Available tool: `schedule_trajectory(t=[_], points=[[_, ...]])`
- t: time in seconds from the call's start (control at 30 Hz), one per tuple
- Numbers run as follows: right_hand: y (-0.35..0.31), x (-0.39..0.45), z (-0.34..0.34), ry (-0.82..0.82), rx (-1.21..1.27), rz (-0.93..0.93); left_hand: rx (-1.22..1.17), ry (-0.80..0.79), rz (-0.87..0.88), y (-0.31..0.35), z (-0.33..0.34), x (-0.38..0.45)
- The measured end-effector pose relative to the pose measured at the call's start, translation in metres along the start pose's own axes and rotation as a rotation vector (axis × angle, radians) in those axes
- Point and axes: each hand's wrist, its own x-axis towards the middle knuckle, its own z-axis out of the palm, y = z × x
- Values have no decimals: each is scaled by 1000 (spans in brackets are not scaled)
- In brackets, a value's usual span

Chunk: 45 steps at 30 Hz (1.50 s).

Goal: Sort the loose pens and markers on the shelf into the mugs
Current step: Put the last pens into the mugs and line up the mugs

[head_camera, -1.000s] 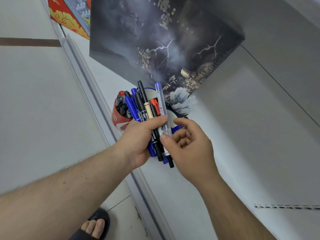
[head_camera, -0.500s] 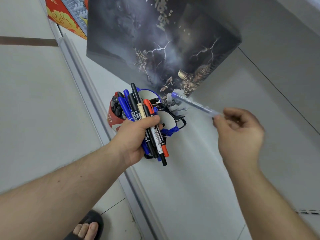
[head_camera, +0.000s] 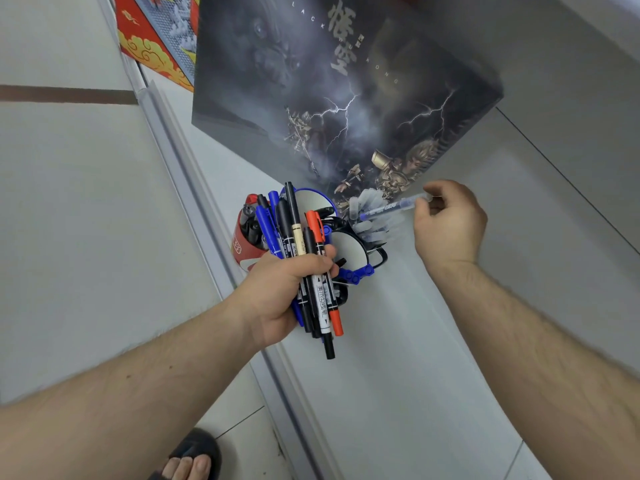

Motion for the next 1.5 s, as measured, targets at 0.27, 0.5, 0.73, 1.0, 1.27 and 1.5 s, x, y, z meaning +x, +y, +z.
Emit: schedule_trajectory(t=[0.27,0.5,0.73,1.0,1.27,1.5], points=[[-1,-1,28,-99,-103,12,-30,-123,-41,5,-6,-4],[-15,5,38,-310,-182,-71,-20,-199,-55,7,-5,-6],[-26,6,36,-449,-433,-137,0,-270,-69,8,-6,-7],[-4,20,27,-317,-153,241,3,-232,-88,6,-5,-6],[-5,21,29,-117,-48,233,0,-222,-74,5,-6,-4],[-12,18,39,-222,0,197,42,-218,-87,4,-5,-6]])
